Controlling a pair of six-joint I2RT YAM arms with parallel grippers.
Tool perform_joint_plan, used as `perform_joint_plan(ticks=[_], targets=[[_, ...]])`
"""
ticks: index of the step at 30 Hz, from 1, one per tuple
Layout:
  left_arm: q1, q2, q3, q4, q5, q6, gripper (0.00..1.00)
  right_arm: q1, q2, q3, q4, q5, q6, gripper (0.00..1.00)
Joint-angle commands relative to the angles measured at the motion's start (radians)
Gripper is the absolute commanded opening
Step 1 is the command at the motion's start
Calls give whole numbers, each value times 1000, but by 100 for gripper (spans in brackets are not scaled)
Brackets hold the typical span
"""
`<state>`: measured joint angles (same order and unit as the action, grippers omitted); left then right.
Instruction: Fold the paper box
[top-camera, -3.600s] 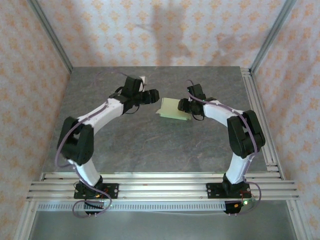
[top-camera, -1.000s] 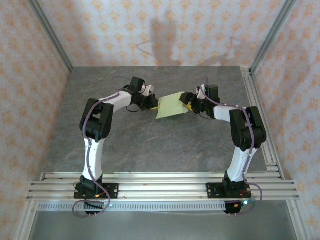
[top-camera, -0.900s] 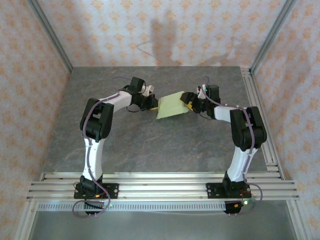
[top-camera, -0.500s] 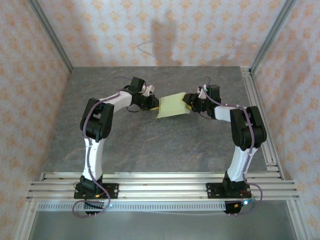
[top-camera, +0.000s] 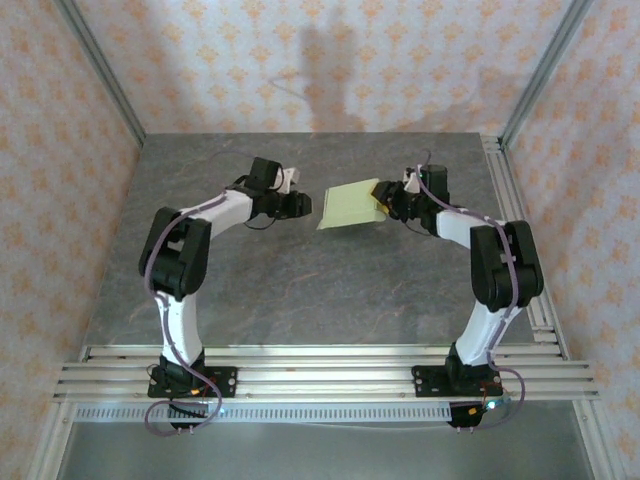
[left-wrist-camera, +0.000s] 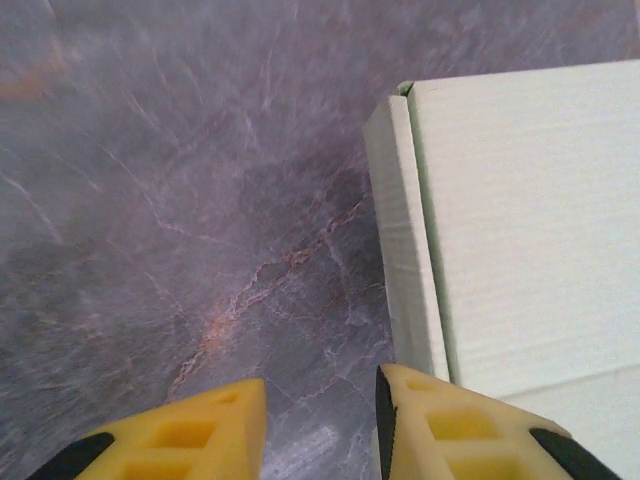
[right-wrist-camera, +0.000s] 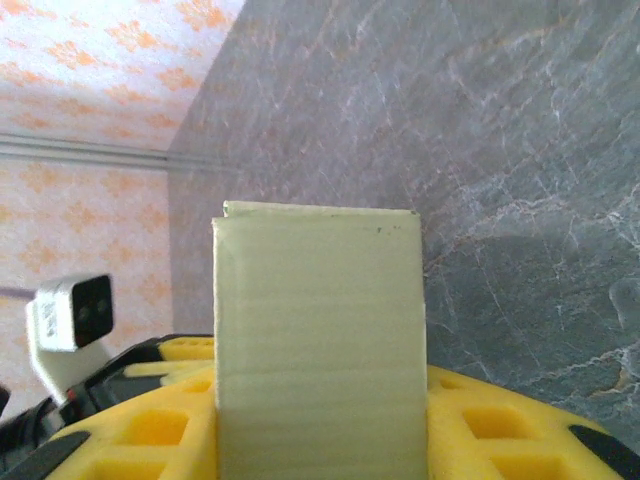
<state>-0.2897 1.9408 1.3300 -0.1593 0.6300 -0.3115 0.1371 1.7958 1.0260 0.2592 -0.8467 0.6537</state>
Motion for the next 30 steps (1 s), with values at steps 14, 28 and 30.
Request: perform_joint_plan(ticks=[14, 28, 30], targets=[[-378, -339, -183, 202, -607, 827, 99, -30, -150, -20, -2, -53, 116, 41], [-476, -341, -385, 641, -929, 1268, 100, -35, -213, -93, 86, -157, 280, 42], [-478, -337, -387, 638, -932, 1290, 100, -36, -229, -95, 62, -174, 284, 42]])
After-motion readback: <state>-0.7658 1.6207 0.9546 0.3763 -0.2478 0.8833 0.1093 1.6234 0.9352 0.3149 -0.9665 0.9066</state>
